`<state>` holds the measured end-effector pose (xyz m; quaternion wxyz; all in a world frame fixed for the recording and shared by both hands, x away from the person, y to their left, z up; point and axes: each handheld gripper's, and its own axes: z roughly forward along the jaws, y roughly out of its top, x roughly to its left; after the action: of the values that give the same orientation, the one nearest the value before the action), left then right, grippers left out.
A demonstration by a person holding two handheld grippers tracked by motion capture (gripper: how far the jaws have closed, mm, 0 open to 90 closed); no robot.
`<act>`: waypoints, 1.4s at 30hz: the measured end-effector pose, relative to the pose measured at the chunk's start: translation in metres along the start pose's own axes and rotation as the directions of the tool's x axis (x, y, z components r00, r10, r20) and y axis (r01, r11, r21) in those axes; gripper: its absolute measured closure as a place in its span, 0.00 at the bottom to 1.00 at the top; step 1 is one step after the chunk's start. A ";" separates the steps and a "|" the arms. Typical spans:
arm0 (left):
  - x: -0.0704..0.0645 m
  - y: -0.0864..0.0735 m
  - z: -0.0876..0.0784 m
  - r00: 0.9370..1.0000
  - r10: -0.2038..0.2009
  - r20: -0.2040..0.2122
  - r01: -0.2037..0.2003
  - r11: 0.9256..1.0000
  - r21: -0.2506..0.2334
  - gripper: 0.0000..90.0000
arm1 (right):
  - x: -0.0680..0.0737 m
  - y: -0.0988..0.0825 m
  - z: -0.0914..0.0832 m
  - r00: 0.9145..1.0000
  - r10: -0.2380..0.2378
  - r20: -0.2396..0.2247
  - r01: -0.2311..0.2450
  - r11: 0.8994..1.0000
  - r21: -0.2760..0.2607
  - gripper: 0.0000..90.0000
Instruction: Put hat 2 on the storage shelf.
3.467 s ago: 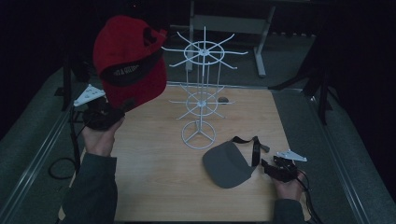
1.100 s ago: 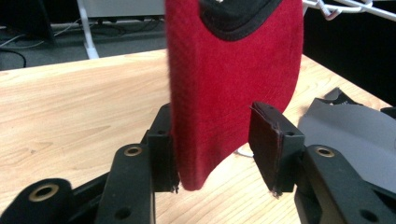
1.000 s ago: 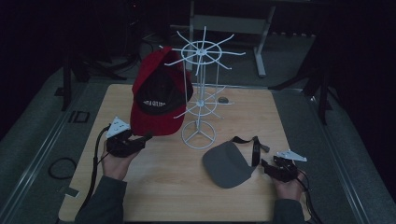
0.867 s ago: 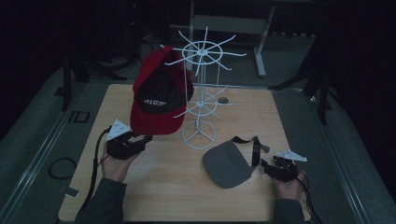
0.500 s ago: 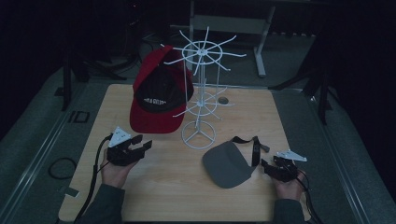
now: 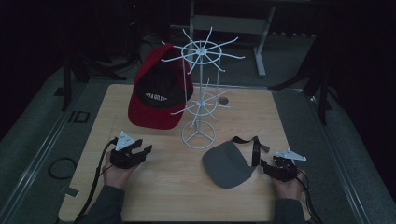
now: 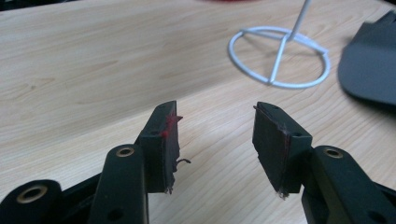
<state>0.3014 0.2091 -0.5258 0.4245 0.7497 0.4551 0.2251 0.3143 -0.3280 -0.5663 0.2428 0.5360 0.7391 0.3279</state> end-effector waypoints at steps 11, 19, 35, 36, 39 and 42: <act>0.006 -0.011 0.013 1.000 0.002 -0.025 -0.001 0.999 0.046 0.57 | 0.003 0.008 -0.004 0.999 -0.034 -0.021 0.035 0.996 0.076 0.50; 0.007 -0.014 0.015 0.999 0.008 -0.035 -0.006 0.998 0.062 0.57 | 0.009 0.019 -0.006 0.996 -0.079 -0.039 0.082 0.993 0.082 0.52; 0.011 -0.018 0.022 0.999 -0.005 -0.041 0.009 0.995 0.101 0.56 | 0.008 0.052 0.007 0.984 -0.168 -0.066 0.175 0.976 0.131 0.60; 0.011 -0.018 0.022 0.999 -0.006 -0.041 0.010 0.995 0.101 0.56 | 0.007 0.055 0.008 0.983 -0.169 -0.068 0.177 0.975 0.134 0.61; 0.012 -0.019 0.022 0.999 -0.009 -0.039 0.013 0.995 0.101 0.56 | 0.005 0.063 0.012 0.982 -0.174 -0.073 0.183 0.973 0.140 0.62; 0.012 -0.019 0.023 0.999 -0.012 -0.040 0.016 0.994 0.104 0.56 | 0.003 0.070 0.018 0.982 -0.173 -0.076 0.183 0.971 0.153 0.64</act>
<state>0.3142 0.2139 -0.5544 0.3775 0.7631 0.4795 0.2127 0.3701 -0.3069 -0.5261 0.2044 0.4749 0.8152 0.2611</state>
